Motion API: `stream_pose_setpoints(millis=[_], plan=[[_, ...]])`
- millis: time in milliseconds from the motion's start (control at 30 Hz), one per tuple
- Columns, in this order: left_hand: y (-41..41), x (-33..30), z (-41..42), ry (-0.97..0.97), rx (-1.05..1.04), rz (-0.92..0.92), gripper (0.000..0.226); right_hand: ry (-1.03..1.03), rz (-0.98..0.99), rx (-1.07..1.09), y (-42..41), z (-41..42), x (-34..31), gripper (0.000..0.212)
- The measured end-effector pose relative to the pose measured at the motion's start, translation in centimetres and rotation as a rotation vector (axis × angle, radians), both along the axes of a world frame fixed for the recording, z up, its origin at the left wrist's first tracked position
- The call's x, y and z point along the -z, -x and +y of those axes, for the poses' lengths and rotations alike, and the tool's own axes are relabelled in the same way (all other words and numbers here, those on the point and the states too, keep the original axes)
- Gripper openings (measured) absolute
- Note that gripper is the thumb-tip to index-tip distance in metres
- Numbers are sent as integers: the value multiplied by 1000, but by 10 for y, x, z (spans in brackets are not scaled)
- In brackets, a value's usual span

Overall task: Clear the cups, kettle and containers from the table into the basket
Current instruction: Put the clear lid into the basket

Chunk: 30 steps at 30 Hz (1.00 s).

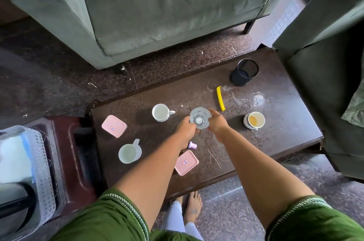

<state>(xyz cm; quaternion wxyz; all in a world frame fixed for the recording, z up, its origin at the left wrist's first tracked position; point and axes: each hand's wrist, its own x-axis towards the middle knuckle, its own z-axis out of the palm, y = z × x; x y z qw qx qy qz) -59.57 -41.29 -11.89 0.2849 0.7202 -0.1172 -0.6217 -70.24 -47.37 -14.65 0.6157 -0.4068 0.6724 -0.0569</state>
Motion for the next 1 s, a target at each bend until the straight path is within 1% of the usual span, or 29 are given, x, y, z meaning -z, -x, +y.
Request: stream_pose_setpoints(millis=[133, 233, 333, 367, 433, 500, 567, 667, 733, 800, 900, 1000], plan=[[0, -1, 7, 31, 2, 21, 27, -23, -11, 30, 1, 3, 0, 65], [0, -2, 10, 20, 9, 69, 42, -7, 4, 18, 2, 6, 1, 66], [1, -6, 12, 6, 101, 31, 53, -1, 18, -2, 3, 9, -4, 67], [0, -8, 13, -5, 157, -26, 56, 1, 27, -23, 4, 11, -7, 68], [-4, -14, 15, -46, 291, -221, 62, 27, 88, -73, 5, 16, -16, 72], [-8, -22, 19, -49, 341, -353, 63, 95, 176, -95, 5, 20, -29, 73], [-9, -34, 24, -9, 350, -420, 62, 160, 223, -91, 4, 25, -43, 74], [-11, -54, 33, 74, 346, -495, 61, 234, 198, -49, -4, 32, -71, 74], [-16, -70, 40, 130, 347, -562, 60, 271, 179, -67, -12, 37, -93, 75], [-22, -88, 51, 189, 339, -632, 59, 313, 166, -107, -22, 44, -116, 70], [-35, -116, 71, 226, 305, -722, 59, 395, 160, -172, -41, 63, -148, 58], [-57, -142, 98, 280, 282, -855, 59, 454, 146, -249, -62, 85, -175, 53]])
